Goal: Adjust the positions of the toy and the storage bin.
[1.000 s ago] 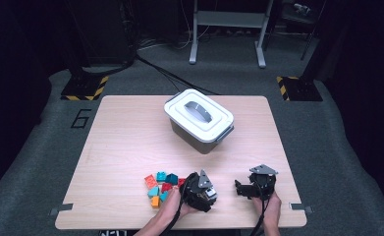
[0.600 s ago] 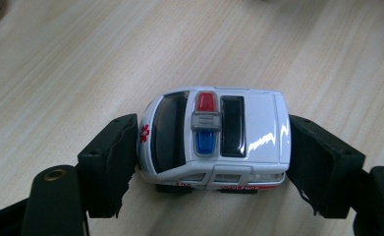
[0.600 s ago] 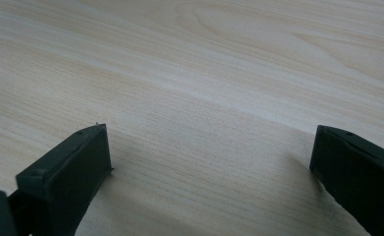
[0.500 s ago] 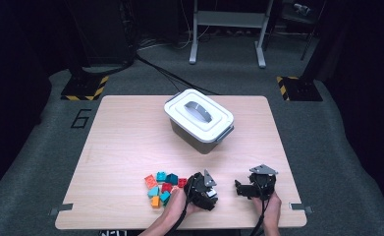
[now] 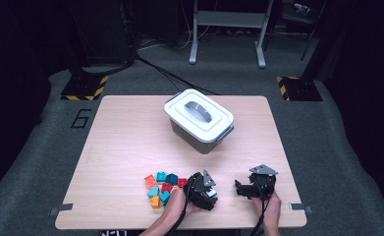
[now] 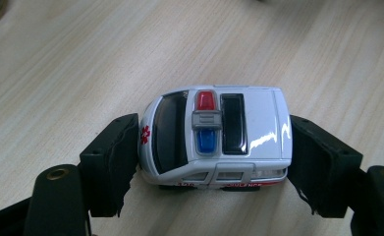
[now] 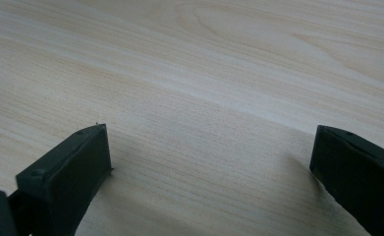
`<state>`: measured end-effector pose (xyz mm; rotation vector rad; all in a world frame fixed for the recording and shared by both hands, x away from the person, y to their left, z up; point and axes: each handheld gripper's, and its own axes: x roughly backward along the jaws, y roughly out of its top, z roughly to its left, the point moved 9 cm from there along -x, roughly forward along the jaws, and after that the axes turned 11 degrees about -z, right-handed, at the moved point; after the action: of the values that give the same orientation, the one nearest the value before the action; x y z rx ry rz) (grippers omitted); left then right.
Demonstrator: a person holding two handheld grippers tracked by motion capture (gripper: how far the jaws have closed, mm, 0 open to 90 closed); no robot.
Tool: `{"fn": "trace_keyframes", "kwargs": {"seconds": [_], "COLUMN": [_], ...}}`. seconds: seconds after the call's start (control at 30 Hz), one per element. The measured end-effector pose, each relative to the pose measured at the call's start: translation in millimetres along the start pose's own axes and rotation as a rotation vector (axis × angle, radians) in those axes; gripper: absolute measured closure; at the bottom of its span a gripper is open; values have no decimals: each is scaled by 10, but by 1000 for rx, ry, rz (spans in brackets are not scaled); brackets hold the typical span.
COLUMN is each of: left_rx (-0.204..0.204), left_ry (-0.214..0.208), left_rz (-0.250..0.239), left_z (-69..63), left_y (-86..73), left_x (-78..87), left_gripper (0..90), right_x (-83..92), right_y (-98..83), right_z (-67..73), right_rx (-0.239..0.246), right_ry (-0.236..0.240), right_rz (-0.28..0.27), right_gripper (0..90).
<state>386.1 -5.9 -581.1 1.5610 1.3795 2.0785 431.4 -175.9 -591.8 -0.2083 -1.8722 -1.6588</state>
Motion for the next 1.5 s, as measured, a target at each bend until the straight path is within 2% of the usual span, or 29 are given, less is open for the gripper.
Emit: {"fn": "trace_keyframes", "kwargs": {"seconds": [0.2,0.47,0.6,1.0,1.27,1.5], "left_rx": [-4,-7,0,32,60,92], "left_ry": [-5,10,35,93,131,192], "left_rz": [-17,-45,-65,-104,-110,-128], "left_z": [20,121,198,538,757,1012], "left_y": [46,133,179,250,193,124], "left_x": [73,235,313,624,805,1001], "left_gripper": [255,255,255,255,254,255], "right_x": [-3,0,0,1,1,-4], "right_y": [3,0,0,0,-1,2], "right_z": [4,0,0,2,4,-1], "right_rx": [-4,1,0,-7,-11,-3], "right_ry": [-3,-1,-1,-4,-3,1], "right_rz": [-3,-1,0,1,3,0], "right_gripper": [11,11,11,10,10,11]}}
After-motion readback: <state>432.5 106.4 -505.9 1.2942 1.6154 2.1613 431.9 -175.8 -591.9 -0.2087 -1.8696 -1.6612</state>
